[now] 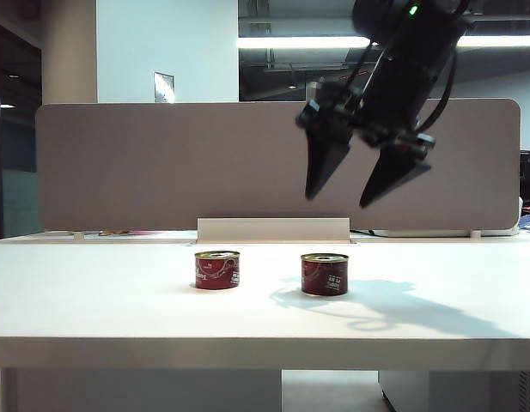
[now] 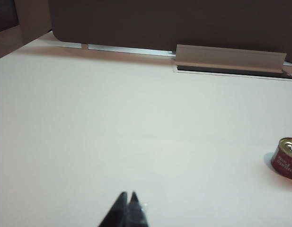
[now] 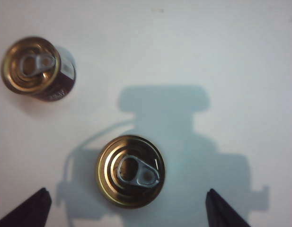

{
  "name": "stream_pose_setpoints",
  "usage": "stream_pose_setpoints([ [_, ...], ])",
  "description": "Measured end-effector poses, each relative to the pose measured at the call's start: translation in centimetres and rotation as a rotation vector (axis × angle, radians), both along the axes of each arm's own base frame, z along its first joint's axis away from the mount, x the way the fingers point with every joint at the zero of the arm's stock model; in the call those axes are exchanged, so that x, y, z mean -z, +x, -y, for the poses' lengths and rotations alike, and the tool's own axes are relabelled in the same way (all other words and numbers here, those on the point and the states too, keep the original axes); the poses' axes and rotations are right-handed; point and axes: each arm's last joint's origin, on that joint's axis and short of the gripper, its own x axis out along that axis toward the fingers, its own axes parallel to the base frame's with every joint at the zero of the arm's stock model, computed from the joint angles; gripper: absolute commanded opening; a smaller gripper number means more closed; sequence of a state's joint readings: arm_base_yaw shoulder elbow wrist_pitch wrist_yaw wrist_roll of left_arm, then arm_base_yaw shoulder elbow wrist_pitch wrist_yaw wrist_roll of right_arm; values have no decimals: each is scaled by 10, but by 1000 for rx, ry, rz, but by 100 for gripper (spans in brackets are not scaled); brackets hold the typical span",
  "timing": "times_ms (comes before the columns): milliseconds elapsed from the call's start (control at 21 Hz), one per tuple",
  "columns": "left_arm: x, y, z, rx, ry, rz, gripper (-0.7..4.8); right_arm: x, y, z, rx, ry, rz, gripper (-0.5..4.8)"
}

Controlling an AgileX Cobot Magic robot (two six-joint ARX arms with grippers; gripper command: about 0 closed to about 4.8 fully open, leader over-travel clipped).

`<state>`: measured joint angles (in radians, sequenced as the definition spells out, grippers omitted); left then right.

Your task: Stack a can of tomatoes on the right onto the can of tomatoes on the left.

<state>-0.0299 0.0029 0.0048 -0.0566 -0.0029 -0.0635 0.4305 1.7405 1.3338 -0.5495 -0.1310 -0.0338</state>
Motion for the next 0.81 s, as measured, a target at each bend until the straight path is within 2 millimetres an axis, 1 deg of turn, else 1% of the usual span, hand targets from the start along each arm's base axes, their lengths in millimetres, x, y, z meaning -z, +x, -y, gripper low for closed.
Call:
stream_pose_setpoints([
  [238, 0, 0, 0, 0, 0, 0, -6, 20, 5, -4, -4, -29, -64, 479],
  [523, 0, 0, 0, 0, 0, 0, -6, 35, 9, -7, -7, -45, -101, 479],
  [618, 0, 0, 0, 0, 0, 0, -6, 42, 10, -11, -18, -49, -108, 479],
  [809, 0, 0, 0, 0, 0, 0, -6, 48, 9, -18, -35, -55, -121, 479],
])
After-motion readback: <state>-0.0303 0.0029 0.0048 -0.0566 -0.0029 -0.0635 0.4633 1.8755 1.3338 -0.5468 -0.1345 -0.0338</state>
